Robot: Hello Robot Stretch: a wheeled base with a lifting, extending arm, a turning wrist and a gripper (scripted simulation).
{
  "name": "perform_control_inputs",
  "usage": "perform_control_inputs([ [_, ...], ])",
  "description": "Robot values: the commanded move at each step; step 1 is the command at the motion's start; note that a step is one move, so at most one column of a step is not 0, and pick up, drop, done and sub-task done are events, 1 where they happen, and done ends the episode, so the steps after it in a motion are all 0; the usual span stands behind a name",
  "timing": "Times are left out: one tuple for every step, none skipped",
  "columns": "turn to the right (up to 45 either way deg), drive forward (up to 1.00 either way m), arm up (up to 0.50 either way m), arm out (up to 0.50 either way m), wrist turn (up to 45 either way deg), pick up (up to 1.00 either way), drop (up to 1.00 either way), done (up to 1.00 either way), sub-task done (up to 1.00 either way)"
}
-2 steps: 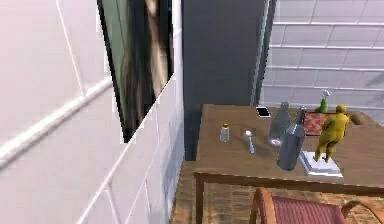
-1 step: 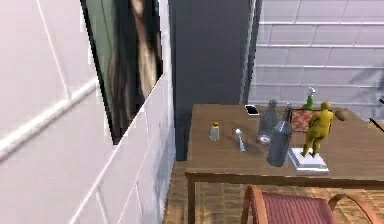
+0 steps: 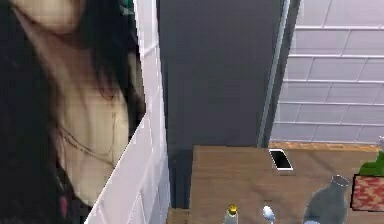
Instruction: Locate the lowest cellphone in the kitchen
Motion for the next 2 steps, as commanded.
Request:
perform_control_inputs([
  [27.0,0.00,0.00,0.00,0.0,0.00,0.00,0.00,0.00],
  [0.0,0.00,0.00,0.00,0.0,0.00,0.00,1.00,0.00],
])
